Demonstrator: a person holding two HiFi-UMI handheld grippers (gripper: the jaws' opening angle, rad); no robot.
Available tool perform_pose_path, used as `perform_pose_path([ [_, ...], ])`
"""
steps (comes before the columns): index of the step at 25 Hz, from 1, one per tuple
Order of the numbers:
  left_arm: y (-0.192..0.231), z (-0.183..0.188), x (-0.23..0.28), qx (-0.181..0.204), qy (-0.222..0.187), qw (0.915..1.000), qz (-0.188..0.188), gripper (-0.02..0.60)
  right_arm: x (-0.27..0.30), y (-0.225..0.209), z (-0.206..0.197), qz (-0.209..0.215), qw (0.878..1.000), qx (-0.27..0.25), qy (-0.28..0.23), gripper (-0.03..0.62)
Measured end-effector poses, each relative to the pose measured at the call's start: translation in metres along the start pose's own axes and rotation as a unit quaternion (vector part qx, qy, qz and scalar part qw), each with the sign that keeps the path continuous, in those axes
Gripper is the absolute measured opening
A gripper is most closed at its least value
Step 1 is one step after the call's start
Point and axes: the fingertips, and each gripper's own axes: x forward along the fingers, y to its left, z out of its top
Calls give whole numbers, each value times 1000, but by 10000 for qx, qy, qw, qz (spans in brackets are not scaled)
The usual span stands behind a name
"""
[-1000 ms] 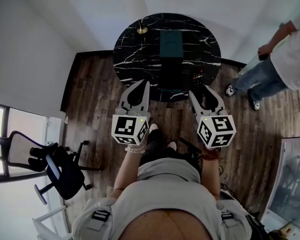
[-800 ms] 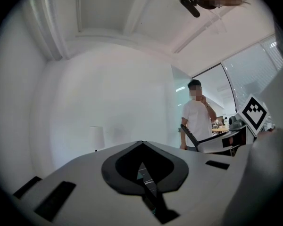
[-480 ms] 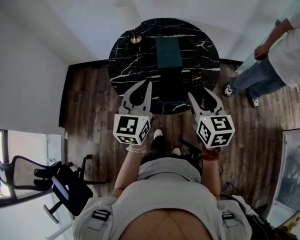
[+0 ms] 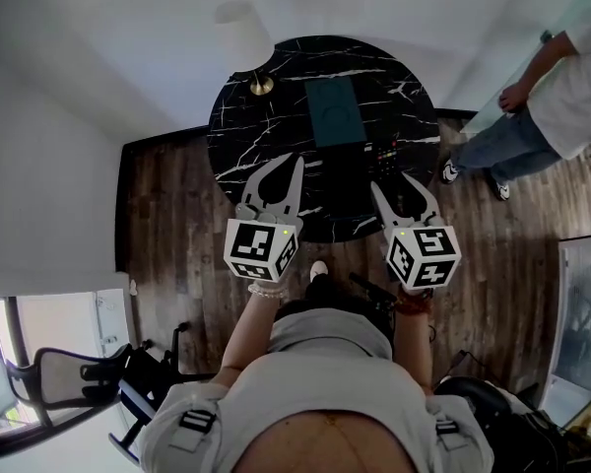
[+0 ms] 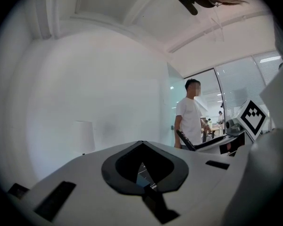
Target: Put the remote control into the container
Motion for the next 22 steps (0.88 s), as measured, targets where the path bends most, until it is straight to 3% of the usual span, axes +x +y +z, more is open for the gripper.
perform_pose_path([
  [8,18,-10,18,-51,113,9998,-126,6,30,-7,-15,-154,9994,70,297,201],
  [22,40,-25,50,-349,409,9979,360,6,94,-34,-44,214,9918,-106,1258,201],
])
